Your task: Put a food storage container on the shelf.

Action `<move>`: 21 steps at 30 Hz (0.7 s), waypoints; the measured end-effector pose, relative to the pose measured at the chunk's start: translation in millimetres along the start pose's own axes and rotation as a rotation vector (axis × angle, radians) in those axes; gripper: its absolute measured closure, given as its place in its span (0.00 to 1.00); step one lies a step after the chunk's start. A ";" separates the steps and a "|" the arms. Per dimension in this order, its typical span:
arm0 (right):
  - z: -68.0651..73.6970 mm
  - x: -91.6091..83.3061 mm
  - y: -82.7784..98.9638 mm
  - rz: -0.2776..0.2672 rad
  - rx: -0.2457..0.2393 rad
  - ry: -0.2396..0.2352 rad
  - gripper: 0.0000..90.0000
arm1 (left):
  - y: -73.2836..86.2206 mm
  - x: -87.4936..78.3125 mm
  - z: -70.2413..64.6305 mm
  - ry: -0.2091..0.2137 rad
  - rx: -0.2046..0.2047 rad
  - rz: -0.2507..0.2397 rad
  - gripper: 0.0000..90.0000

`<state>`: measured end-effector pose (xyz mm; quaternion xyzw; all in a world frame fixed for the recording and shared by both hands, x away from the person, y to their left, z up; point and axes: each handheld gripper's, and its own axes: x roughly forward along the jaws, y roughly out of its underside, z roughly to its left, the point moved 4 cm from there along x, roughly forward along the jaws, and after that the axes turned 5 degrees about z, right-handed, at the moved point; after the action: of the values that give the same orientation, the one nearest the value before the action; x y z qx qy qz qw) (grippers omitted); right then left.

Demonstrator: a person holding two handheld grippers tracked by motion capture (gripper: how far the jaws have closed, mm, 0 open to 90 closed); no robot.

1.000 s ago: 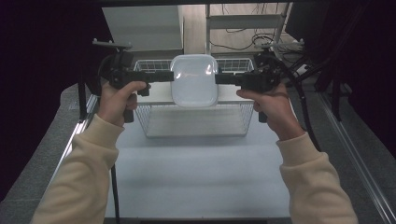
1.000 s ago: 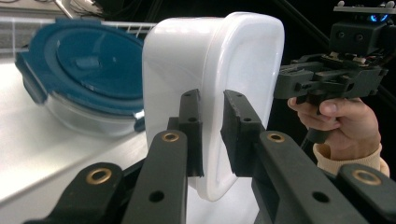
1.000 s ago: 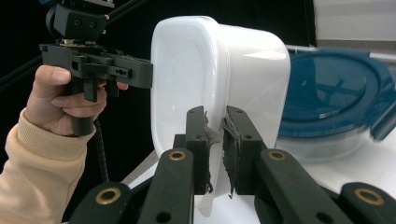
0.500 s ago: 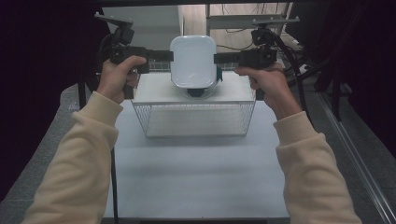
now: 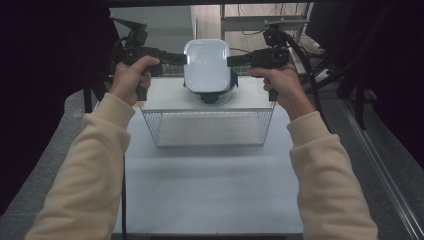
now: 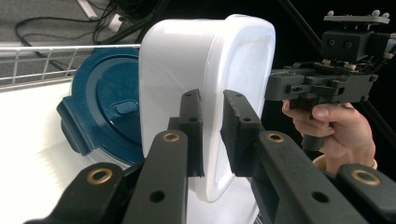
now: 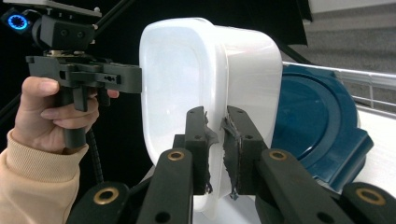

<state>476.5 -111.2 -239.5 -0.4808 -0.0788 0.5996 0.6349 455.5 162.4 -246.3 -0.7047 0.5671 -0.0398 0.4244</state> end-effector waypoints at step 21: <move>-44.1 25.7 -23.6 -0.005 0.227 -0.046 0.77 | -24.3 26.0 50.2 0.100 -0.217 -0.036 0.83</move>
<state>529.4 -108.1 -258.3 -0.3917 -0.0260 0.6141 0.6847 510.3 168.5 -273.7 -0.7537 0.5758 -0.0207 0.3161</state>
